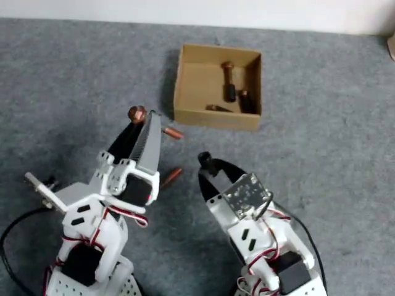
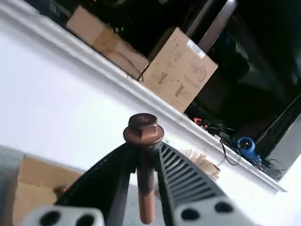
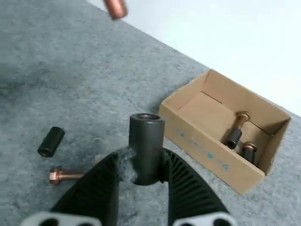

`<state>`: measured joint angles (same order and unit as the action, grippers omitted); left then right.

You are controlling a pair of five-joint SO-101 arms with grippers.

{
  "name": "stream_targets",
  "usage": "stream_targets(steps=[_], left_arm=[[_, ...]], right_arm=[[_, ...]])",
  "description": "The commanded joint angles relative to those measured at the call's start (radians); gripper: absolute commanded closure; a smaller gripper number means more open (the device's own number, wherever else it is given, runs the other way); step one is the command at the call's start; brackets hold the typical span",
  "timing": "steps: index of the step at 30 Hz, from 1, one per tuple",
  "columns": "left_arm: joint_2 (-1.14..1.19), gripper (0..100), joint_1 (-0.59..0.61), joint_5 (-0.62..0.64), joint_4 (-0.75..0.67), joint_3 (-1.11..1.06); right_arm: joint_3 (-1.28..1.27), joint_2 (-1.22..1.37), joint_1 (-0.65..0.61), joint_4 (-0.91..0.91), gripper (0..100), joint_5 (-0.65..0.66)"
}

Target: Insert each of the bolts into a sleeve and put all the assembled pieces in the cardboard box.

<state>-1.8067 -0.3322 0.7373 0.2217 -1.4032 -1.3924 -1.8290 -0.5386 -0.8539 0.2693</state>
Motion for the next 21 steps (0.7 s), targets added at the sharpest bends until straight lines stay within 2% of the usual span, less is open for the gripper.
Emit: stream_targets(steps=[1,4,7,18,21], left_arm=[[-0.002,100,-0.036,0.023,-0.006,0.004],[0.001,100,-0.12,0.021,0.077,0.001],[0.005,100,-0.165,0.02,0.092,-0.012],[0.005,100,-0.165,0.018,0.091,-0.081],[0.004,100,-0.165,0.018,0.091,-0.081]], right_arm=[[0.005,-0.01,0.038,0.042,99.4,-0.011],[0.005,-0.01,0.038,0.042,99.4,-0.011],[0.005,-0.01,0.036,0.042,99.4,-0.012],[0.01,-0.01,0.027,0.021,99.4,-0.015],[0.015,-0.01,-0.035,-0.018,99.4,-0.015]])
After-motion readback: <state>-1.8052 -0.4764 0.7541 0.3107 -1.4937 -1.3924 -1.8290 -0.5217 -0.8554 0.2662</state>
